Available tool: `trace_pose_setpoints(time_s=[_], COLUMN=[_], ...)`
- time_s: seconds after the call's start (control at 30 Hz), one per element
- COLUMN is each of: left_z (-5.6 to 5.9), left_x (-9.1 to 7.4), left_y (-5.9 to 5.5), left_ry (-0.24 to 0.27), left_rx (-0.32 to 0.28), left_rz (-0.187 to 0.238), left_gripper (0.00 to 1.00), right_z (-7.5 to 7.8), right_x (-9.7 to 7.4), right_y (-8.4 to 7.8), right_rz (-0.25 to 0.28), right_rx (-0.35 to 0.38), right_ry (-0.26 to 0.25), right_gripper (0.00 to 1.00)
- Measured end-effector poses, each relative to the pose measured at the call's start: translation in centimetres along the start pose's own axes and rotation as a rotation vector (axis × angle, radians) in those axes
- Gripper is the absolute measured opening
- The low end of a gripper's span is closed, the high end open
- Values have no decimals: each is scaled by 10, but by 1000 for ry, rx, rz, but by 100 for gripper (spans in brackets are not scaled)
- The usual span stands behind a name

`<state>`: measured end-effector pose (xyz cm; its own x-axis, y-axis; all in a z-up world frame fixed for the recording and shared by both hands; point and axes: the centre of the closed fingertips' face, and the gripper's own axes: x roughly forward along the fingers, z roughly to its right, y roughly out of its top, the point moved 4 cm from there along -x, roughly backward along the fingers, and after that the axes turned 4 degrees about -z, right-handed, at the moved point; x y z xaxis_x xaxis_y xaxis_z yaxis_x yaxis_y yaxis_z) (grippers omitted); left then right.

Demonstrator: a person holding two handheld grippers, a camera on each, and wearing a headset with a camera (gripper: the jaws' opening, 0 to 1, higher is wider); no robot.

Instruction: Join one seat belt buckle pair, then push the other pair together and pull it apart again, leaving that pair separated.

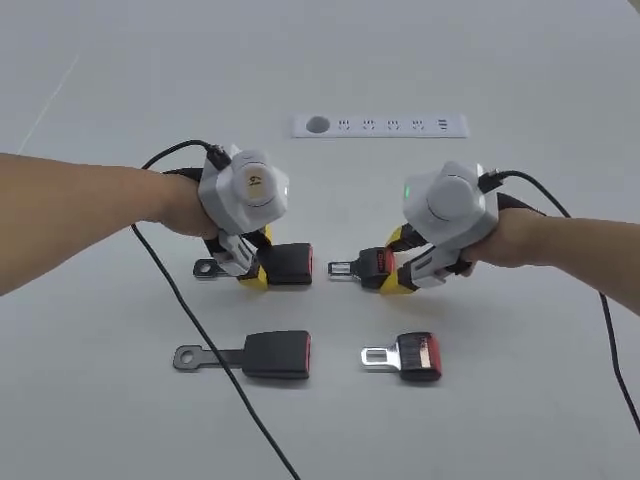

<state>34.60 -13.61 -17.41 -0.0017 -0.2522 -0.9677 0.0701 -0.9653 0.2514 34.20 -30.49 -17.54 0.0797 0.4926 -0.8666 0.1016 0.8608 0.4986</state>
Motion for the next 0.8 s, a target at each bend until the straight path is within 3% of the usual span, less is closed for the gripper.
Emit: trace_pose_setpoints(time_s=[0.13,0.53,0.8], left_z=[0,1,2], left_x=[0,0,-2], left_y=[1,1,3], left_ry=[-2,-7,-9], left_rx=[7,-1,-7], left_rz=[-14,-28,-21], left_gripper=[30,30,30], right_z=[6,-1,4], right_x=[2,9,12], right_y=[2,17,18], right_rz=[2,3,-16], right_rx=[-2,-18,-39], right_ry=[0,8,3], right_gripper=[31,31,31])
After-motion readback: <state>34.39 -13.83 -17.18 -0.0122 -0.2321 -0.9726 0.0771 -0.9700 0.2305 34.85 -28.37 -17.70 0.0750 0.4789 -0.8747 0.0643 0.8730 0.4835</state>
